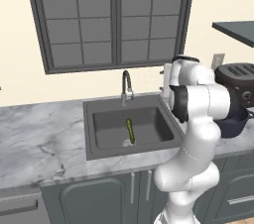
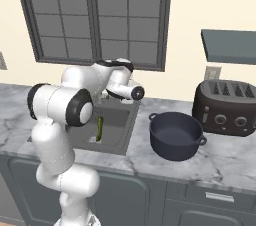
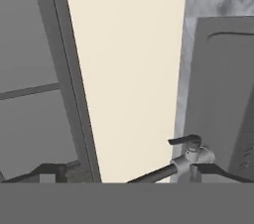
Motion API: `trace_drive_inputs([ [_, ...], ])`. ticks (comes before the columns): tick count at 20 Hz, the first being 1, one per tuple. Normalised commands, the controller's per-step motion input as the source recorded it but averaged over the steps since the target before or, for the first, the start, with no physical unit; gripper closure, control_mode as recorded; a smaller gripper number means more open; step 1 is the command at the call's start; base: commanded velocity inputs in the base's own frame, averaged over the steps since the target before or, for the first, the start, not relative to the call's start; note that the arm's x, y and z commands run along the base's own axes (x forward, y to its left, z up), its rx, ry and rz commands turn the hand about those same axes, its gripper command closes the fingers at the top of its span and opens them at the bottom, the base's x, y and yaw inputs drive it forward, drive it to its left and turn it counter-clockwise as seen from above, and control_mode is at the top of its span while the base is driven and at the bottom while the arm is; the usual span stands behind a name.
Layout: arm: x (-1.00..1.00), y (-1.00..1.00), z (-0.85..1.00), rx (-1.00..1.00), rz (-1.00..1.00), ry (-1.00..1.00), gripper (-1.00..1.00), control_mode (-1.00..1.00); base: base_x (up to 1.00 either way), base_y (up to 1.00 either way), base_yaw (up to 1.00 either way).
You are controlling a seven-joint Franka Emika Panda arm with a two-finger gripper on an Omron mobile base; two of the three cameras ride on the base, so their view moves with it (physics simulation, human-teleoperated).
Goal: Dump the squash from the pot into the sink. Then turn on the water and wash the squash. Then turn off the water and put the squash back in the pot.
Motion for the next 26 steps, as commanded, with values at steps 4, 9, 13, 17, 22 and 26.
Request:
trace_drive_inputs([
  [4,-0.6,-0.21,1.0,-0.1,0.1,-0.04,-1.0,-1.0,0.0,0.0,0.0],
  [9,-0.56,-0.09,0.94,-0.15,0.13,0.0,-1.0,-1.0,0.0,0.0,0.0],
  [13,-0.64,-0.11,0.49,-0.27,0.2,0.0,-1.0,-1.0,0.0,0.0,0.0],
  [17,-0.72,-0.07,0.06,-0.38,0.28,0.0,-1.0,-1.0,0.0,0.0,0.0],
  [22,-0.81,0.0,-0.21,-0.39,0.33,0.0,-1.0,-1.0,0.0,0.0,0.0],
  [26,-0.64,0.26,-0.63,-0.32,0.34,0.0,-1.0,-1.0,0.0,0.0,0.0],
])
